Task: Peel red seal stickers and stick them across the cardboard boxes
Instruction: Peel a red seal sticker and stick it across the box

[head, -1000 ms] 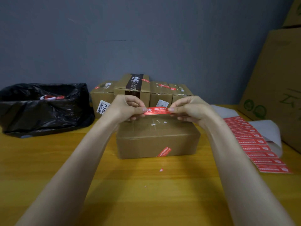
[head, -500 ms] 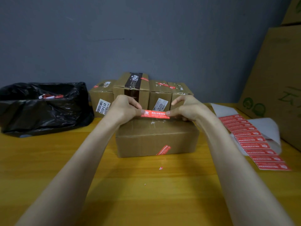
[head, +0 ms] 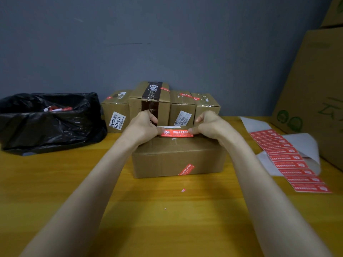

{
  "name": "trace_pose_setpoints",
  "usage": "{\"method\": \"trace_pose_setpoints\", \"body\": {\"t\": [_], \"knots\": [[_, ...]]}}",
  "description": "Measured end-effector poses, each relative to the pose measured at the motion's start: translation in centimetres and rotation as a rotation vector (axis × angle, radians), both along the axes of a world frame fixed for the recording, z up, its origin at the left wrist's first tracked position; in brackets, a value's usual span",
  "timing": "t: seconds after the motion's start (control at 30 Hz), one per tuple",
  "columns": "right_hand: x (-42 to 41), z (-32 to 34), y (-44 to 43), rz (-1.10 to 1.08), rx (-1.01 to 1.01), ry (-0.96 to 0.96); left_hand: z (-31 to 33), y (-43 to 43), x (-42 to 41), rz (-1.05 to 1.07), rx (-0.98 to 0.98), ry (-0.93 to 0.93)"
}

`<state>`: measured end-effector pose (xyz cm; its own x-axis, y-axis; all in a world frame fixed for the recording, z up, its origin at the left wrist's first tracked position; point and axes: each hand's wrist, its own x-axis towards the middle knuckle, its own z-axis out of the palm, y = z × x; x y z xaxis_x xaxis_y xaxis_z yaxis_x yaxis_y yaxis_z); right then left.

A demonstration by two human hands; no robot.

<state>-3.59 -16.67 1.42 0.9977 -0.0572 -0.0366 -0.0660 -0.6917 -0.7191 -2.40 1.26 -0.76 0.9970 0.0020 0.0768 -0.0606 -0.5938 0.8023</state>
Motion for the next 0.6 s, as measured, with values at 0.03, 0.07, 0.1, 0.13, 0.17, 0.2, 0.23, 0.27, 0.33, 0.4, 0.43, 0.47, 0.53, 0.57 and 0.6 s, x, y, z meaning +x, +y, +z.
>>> {"method": "trace_pose_setpoints", "body": {"t": [0.03, 0.07, 0.1, 0.13, 0.17, 0.2, 0.23, 0.27, 0.33, 0.4, 0.43, 0.47, 0.53, 0.57, 0.6], "knots": [[0.02, 0.0, 0.02, -0.003, -0.003, 0.0, -0.01, -0.01, -0.02, -0.002, 0.005, -0.005], [0.06, -0.02, 0.05, -0.004, -0.006, 0.002, 0.0, -0.03, -0.04, -0.004, 0.015, -0.01], [0.06, -0.02, 0.08, -0.004, -0.011, 0.006, 0.01, -0.07, -0.04, -0.006, 0.029, -0.016], [0.06, -0.02, 0.12, -0.003, -0.015, 0.009, 0.03, -0.1, -0.05, -0.006, 0.047, -0.02], [0.02, 0.01, 0.17, -0.002, -0.022, 0.012, 0.03, -0.16, -0.05, -0.002, 0.066, -0.024], [-0.01, 0.03, 0.21, -0.001, -0.027, 0.014, 0.01, -0.2, -0.05, 0.002, 0.083, -0.03], [-0.06, 0.05, 0.25, 0.0, -0.032, 0.014, -0.04, -0.22, -0.01, 0.007, 0.097, -0.035], [-0.08, 0.06, 0.29, -0.001, -0.035, 0.014, -0.1, -0.23, 0.0, 0.013, 0.11, -0.039], [-0.12, 0.06, 0.36, -0.006, -0.041, 0.006, -0.2, -0.22, 0.03, 0.027, 0.127, -0.044], [-0.18, 0.05, 0.42, -0.009, -0.052, -0.006, -0.25, -0.25, 0.04, 0.04, 0.143, -0.052], [-0.22, 0.05, 0.44, -0.009, -0.059, -0.01, -0.25, -0.28, 0.03, 0.046, 0.155, -0.057], [-0.26, 0.06, 0.48, -0.01, -0.067, -0.014, -0.25, -0.3, 0.03, 0.052, 0.166, -0.06], [-0.3, 0.08, 0.58, -0.014, -0.088, -0.021, -0.25, -0.34, 0.07, 0.056, 0.181, -0.066], [-0.31, 0.09, 0.63, -0.015, -0.094, -0.024, -0.24, -0.35, 0.08, 0.054, 0.185, -0.068], [-0.35, 0.11, 0.66, -0.016, -0.097, -0.025, -0.23, -0.36, 0.07, 0.052, 0.189, -0.068]]}}
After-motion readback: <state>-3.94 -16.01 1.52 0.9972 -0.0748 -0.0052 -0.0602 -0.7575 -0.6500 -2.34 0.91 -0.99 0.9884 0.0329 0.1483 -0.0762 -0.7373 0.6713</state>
